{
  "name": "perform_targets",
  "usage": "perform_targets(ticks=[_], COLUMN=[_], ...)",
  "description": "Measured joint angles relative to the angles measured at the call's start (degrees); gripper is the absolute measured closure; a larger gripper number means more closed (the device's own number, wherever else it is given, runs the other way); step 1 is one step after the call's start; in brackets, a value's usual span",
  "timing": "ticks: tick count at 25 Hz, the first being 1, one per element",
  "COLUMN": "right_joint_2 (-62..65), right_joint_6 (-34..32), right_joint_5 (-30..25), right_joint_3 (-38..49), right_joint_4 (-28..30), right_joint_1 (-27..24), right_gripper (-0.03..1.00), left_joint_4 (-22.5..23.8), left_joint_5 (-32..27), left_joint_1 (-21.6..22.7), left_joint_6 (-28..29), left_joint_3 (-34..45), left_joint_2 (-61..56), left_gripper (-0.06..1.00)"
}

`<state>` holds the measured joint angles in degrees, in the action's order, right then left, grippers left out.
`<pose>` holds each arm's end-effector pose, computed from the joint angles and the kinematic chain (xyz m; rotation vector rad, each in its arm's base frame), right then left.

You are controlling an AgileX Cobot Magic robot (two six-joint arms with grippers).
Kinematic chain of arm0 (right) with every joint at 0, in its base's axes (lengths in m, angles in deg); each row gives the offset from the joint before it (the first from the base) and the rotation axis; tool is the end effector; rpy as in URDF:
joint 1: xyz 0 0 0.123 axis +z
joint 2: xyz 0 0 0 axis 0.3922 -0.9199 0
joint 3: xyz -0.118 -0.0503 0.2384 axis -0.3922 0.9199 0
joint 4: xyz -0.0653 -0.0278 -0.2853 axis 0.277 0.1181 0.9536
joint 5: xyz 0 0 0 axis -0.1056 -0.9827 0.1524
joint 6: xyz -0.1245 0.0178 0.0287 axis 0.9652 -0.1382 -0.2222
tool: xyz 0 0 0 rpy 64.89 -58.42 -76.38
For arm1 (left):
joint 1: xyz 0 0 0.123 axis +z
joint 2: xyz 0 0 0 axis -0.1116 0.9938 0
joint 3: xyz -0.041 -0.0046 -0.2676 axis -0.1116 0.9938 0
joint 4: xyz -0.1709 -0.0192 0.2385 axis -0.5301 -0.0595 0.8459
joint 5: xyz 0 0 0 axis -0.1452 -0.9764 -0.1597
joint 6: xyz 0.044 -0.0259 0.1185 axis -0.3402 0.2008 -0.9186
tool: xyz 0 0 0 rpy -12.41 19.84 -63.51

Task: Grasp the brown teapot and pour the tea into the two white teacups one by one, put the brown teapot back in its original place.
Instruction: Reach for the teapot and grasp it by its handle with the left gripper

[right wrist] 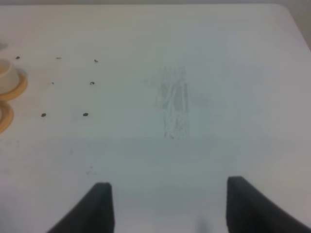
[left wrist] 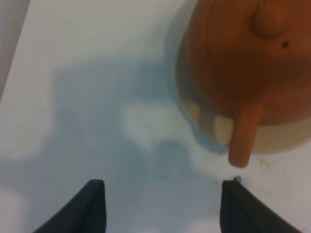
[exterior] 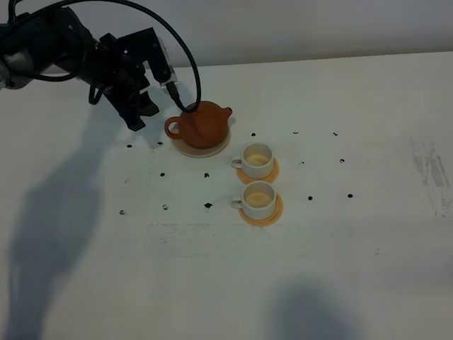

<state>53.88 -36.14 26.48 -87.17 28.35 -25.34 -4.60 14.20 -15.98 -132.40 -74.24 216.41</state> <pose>0.0806 0.0009 0.2771 0.0035 2.0547 -0.0026 0.5314 -0.1200 0.1267 1.5092 2.0083 0.0590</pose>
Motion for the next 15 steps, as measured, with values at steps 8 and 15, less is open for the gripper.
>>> perform_targets(ticks=[8,15], right_joint_2=[0.00,0.00], right_joint_6=[0.00,0.00], right_joint_5=[0.00,0.00], right_joint_3=[0.00,0.00], right_joint_4=[0.00,0.00], right_joint_1=[0.00,0.00], right_gripper=[0.45,0.45], left_joint_4=[-5.40,-5.61], left_joint_5=[-3.17,-4.78], left_joint_1=[0.00,0.00], left_joint_6=[-1.30,-1.30], left_joint_3=[-0.02,-0.02], left_joint_2=[0.13,1.74], left_gripper=[0.43,0.43])
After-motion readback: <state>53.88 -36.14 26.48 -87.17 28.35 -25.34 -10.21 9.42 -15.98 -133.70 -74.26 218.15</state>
